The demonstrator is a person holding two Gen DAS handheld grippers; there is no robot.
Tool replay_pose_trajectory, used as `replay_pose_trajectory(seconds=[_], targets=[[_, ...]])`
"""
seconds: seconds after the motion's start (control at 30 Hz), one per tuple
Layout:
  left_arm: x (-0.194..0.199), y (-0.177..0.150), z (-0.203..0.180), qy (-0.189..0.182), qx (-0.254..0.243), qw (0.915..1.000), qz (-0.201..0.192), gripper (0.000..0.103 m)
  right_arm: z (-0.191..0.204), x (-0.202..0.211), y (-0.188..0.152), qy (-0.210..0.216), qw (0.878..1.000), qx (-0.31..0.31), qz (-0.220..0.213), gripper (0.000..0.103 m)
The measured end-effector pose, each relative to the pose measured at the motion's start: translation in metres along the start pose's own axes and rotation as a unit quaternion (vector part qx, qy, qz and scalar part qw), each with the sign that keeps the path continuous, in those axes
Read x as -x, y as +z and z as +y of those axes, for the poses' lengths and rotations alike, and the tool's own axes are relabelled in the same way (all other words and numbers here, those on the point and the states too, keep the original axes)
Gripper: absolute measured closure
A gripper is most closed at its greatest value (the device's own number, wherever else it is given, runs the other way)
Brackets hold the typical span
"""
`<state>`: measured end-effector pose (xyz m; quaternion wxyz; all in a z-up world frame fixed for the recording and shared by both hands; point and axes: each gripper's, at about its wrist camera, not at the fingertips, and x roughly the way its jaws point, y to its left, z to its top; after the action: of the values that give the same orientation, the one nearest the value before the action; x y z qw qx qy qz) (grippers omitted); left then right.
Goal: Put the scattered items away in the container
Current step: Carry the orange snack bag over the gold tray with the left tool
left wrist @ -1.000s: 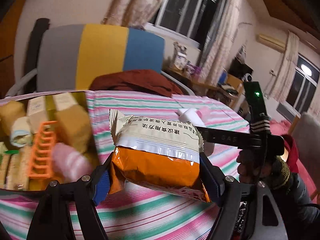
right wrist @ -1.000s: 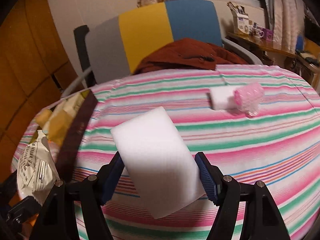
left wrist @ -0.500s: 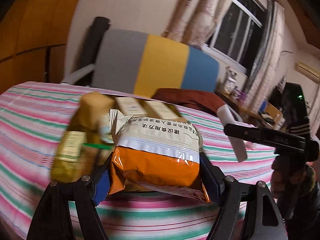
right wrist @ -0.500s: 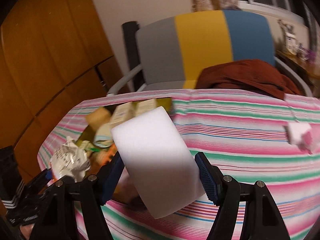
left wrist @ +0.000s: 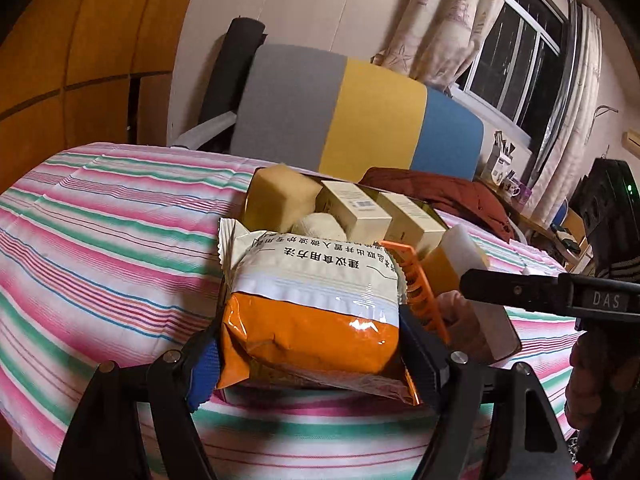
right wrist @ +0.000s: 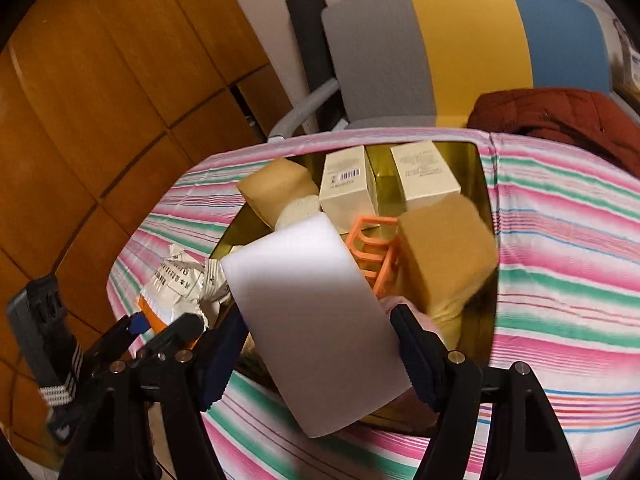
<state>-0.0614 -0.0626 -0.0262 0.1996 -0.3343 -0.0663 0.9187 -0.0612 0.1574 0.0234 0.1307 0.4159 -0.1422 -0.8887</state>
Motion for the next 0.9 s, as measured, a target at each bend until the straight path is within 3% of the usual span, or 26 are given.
replay_pose_trajectory(seconds=[0.27,0.43,0.63,0.8,0.87,0.9], targets=[[-0.014,0.000,0.001,0.001,-0.007,0.9999,0.010,0.021,-0.003,-0.027,0.004,-0.007,0.999,-0.040,0.026,0.025],[-0.012,-0.002,0.006,-0.014,0.002,0.9999,0.006,0.018,-0.008,-0.029,0.000,0.017,0.998,-0.056,0.023,0.023],[-0.010,0.003,-0.004,0.009,-0.022,0.9997,-0.005,0.016,-0.015,-0.026,0.000,0.052,0.995,-0.082,0.016,0.013],[0.006,0.012,-0.013,0.012,-0.042,0.9984,-0.037,0.016,-0.015,-0.018,0.000,0.060,0.996,-0.073,-0.001,0.013],[0.014,0.011,-0.010,0.006,-0.032,0.9985,-0.045,0.016,-0.013,-0.009,-0.004,0.054,0.997,-0.057,-0.015,0.019],[0.018,0.009,-0.007,0.006,-0.024,0.9984,-0.050,0.017,-0.012,-0.005,-0.007,0.048,0.998,-0.043,-0.023,0.027]])
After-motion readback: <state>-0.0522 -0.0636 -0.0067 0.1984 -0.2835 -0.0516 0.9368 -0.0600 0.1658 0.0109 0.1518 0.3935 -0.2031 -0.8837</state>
